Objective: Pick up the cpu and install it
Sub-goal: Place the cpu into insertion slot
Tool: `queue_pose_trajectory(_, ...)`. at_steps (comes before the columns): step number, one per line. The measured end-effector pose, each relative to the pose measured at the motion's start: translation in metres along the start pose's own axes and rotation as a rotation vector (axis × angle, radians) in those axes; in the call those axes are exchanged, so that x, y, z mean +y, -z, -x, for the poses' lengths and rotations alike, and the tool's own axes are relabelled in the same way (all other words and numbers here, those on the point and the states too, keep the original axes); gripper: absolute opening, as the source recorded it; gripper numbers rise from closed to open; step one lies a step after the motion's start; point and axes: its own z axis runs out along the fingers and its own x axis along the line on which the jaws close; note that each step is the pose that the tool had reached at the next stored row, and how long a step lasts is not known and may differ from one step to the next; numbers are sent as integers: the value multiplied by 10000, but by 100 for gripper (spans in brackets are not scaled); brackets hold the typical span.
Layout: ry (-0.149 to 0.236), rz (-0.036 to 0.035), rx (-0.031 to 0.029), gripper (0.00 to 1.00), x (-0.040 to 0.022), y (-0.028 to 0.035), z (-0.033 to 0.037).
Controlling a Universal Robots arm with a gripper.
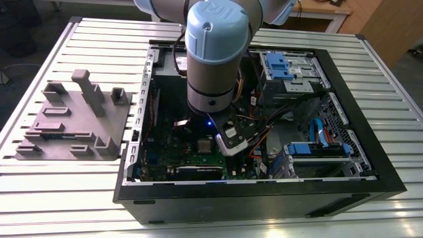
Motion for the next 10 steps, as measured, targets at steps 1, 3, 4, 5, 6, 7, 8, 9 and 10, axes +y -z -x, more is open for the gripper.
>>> queue_pose_trajectory(1, 1, 1, -5, 48, 0, -3, 1)
queue_pose_trajectory(3, 1, 1, 1, 54, 0, -5, 0)
queue_pose_trajectory(4, 1, 0, 2, 54, 0, -6, 0)
queue_pose_trajectory(5, 1, -1, 2, 54, 0, -6, 0)
queue_pose_trajectory(6, 0, 1, 1, 54, 0, -5, 0)
queue_pose_trajectory(7, 0, 4, 0, 54, 1, -1, 0)
queue_pose_trajectory(8, 0, 6, -1, 54, 1, 0, 0)
queue_pose_trajectory(9, -1, 7, -2, 54, 1, 2, 0)
queue_pose_trajectory(10, 0, 6, -1, 54, 1, 4, 0)
